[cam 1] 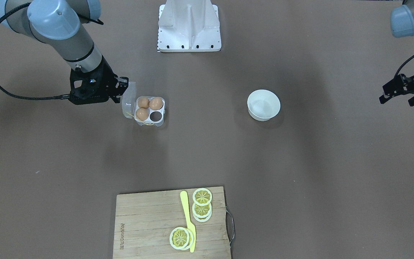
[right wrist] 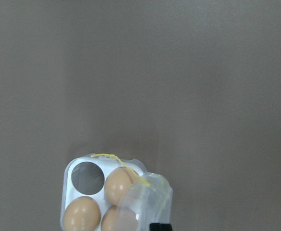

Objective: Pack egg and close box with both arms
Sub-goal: 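Move the right gripper to the open lid of the egg box, then push the lid down over the eggs with the right gripper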

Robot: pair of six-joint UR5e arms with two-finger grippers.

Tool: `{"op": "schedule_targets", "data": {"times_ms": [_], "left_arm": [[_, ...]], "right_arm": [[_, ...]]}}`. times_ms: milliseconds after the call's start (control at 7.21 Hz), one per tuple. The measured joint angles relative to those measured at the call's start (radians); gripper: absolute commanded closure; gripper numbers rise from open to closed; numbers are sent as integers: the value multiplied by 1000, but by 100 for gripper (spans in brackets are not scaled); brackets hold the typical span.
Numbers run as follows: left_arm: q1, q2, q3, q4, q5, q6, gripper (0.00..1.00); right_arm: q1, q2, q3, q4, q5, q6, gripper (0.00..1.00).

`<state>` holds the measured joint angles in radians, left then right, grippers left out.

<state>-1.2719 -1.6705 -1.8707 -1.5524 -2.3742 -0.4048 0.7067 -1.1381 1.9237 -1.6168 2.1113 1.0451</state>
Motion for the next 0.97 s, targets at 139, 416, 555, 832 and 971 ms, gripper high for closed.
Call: {"op": "schedule_targets", "data": {"times_ms": [139,416,555,832,971], "left_arm": [[-9,0,0,0,-16,0,3],[-33,0,-2,0,-55,0,3],[-37,0,-3,1,-60,0,3],[-40,1,-10,2,-64,-1,3],[-42,3,-14,2,-66,-1,3]], "right_arm": [[-20,11,-7,0,-10,14,100],[-43,52,-24,-3,-21,41,100],[-51,72,-31,-3,-21,59,100],[-57,98,-36,-5,-17,80,100],[-55,102,-34,-8,-13,84,100]]}}
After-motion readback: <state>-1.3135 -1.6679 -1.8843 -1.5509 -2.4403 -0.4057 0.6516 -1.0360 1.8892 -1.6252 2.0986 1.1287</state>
